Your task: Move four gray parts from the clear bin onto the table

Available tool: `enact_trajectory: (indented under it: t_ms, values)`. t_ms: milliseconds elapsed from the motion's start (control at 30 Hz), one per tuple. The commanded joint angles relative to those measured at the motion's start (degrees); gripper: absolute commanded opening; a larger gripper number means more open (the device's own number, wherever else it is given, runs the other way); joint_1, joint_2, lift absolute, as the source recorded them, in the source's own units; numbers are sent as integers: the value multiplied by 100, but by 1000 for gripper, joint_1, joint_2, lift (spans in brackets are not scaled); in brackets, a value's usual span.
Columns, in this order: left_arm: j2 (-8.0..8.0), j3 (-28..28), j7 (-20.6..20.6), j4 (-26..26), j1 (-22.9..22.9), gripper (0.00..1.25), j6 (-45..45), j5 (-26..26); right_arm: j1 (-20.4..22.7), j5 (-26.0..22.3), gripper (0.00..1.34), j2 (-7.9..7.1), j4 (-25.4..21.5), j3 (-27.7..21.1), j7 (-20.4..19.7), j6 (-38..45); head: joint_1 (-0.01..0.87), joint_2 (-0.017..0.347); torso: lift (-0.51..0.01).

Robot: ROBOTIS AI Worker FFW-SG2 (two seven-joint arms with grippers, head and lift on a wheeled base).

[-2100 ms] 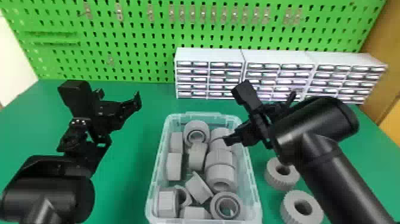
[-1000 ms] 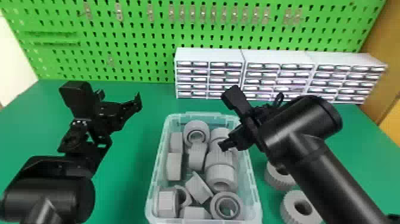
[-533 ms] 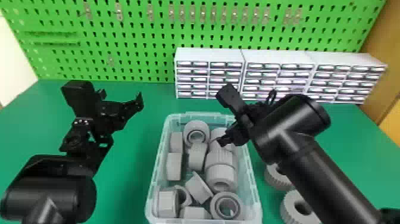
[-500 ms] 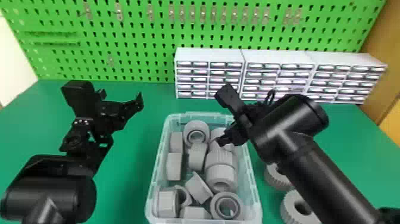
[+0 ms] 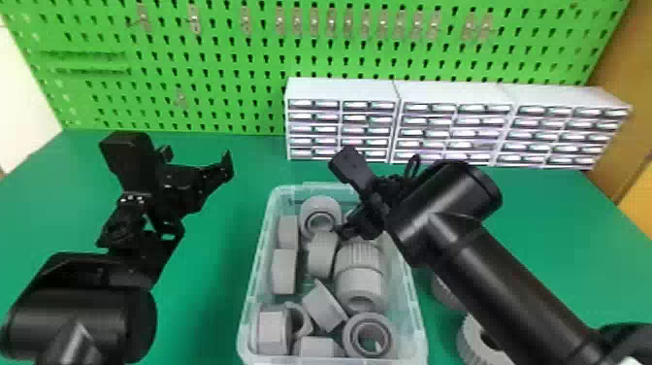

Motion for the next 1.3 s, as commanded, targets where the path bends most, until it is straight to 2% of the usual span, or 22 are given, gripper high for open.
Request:
enact_trajectory:
  t_ms: [0,300,533,1267]
  values:
    - [0,4,2,1,13,1112,0,9,-94,-81,785,38,232,110,-191,-182,678,34,-50]
    - [0,-5,-7,1,4,1112,0,9,-279,-590,785,117,627,356,-779,-613,678,34,-50]
    - [0,-14,-7,1,4,1112,0,9,-376,-836,785,152,874,585,-1008,-824,678,34,-50]
    - [27,12,-25,1,-5,1112,-9,53,-437,-880,785,178,1331,638,-1465,-1176,678,34,-50]
